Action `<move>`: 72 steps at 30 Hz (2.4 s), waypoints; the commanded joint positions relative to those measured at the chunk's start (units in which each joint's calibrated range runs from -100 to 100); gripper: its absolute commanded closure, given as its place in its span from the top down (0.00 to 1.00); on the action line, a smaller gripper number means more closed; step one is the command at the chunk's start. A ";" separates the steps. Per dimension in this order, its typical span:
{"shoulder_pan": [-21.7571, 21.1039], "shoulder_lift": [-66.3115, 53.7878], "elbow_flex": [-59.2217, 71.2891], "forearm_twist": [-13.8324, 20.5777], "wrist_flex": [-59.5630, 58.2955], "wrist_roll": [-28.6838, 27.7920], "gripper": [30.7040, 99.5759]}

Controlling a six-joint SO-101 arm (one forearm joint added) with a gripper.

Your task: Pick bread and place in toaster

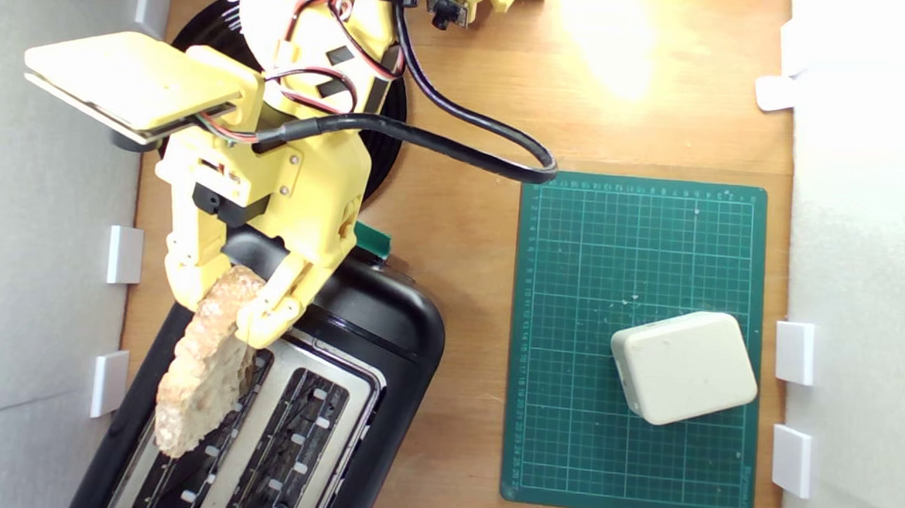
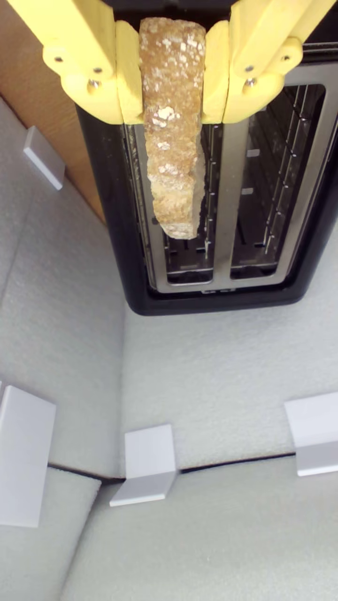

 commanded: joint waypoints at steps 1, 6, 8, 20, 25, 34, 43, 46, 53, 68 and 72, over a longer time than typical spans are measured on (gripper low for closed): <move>-0.62 0.44 -3.21 0.27 -1.46 0.38 0.31; -0.21 3.77 -3.30 0.36 -1.46 0.38 0.31; -0.21 4.77 -3.30 0.36 -1.46 0.38 0.31; -0.70 12.67 -3.48 0.36 -5.98 0.23 0.32; -1.18 13.75 -3.39 0.36 -5.90 0.33 0.32; -1.42 13.59 -3.39 0.36 -5.81 0.33 0.64; -1.42 12.34 -3.48 0.27 -5.81 0.38 0.80; -1.34 9.68 -3.48 0.00 -5.81 0.38 0.80; 1.24 -4.47 -3.57 -0.64 -7.43 0.43 0.79; -6.26 -21.44 -0.21 -2.00 -8.29 -14.95 0.79; -8.11 -23.68 4.42 -2.54 -8.37 -17.51 0.79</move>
